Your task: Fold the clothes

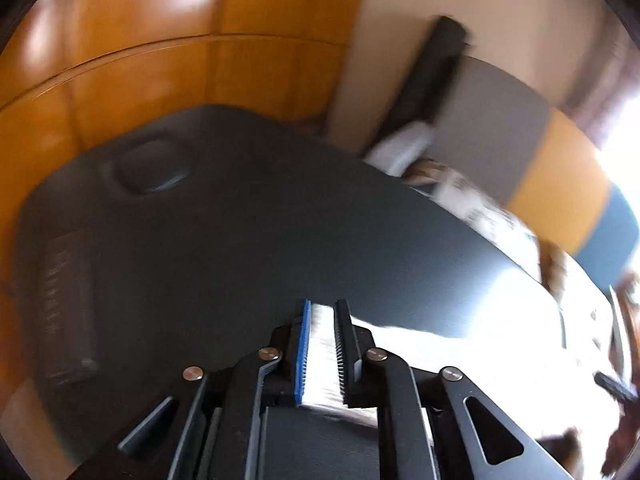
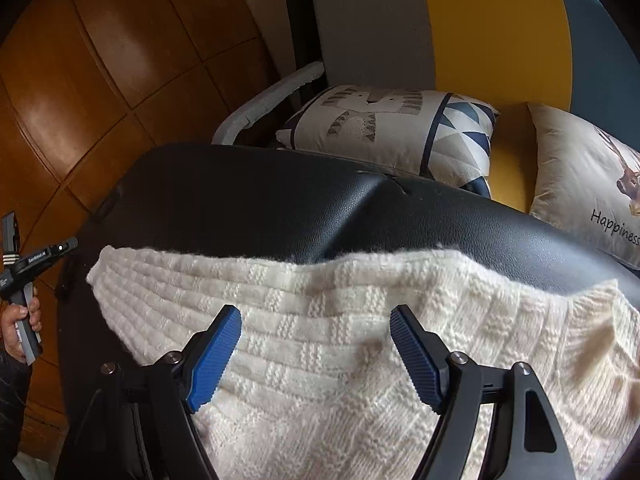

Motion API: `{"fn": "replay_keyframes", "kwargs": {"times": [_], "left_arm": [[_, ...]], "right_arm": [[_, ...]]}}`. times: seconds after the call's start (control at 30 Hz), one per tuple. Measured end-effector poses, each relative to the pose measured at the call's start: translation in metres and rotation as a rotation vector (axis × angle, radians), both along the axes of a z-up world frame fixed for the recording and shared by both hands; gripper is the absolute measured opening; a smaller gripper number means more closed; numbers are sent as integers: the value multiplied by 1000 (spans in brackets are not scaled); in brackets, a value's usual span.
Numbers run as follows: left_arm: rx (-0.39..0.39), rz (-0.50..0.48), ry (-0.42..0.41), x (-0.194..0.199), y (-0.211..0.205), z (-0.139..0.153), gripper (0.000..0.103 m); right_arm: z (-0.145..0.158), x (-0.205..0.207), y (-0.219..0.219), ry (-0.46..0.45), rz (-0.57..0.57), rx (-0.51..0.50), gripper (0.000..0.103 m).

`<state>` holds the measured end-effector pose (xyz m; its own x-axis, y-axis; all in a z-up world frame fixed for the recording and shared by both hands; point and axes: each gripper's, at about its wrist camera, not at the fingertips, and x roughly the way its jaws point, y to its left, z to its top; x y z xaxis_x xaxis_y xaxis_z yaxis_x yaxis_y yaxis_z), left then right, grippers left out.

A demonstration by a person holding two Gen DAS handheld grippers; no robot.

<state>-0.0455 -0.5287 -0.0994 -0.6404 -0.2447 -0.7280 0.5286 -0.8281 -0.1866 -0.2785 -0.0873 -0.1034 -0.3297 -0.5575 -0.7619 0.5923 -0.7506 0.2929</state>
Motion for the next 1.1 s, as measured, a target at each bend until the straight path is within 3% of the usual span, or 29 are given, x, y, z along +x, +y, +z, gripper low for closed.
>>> {"fn": "replay_keyframes", "kwargs": {"times": [0.07,0.13,0.17,0.23,0.33,0.47,0.6,0.67,0.73,0.83,0.93,1.1], "left_arm": [[-33,-28,-77,-17,11,-14,18],[-14,-6,-199,-35,11,-41,18],[-2,15,-218,-33,10,-48,18],[5,45,-180,-23,10,-47,19],[-35,55,-186,-18,16,-47,20],[-4,77,-226,-31,14,-41,20],[111,121,-215,-12,7,-37,21],[243,118,-130,8,12,-31,21],[304,77,-60,19,30,-18,24],[312,-30,-4,14,82,-1,35],[371,-133,24,4,139,8,42],[426,-379,-39,-8,258,6,45]], "right_arm": [[-5,-10,-5,7,-33,36,79],[-15,-17,-8,33,-65,67,80],[-19,-21,-9,46,-80,82,80],[-23,-19,-14,71,-62,115,85],[-25,-15,-19,105,-50,153,87],[-12,-15,-3,15,-80,80,86],[6,25,45,15,-130,-7,85],[6,51,80,13,-148,-1,85],[4,81,119,-2,-194,24,85],[2,125,189,-32,-312,37,85],[2,171,264,-71,-459,29,85],[16,252,393,-45,-742,-5,85]]}}
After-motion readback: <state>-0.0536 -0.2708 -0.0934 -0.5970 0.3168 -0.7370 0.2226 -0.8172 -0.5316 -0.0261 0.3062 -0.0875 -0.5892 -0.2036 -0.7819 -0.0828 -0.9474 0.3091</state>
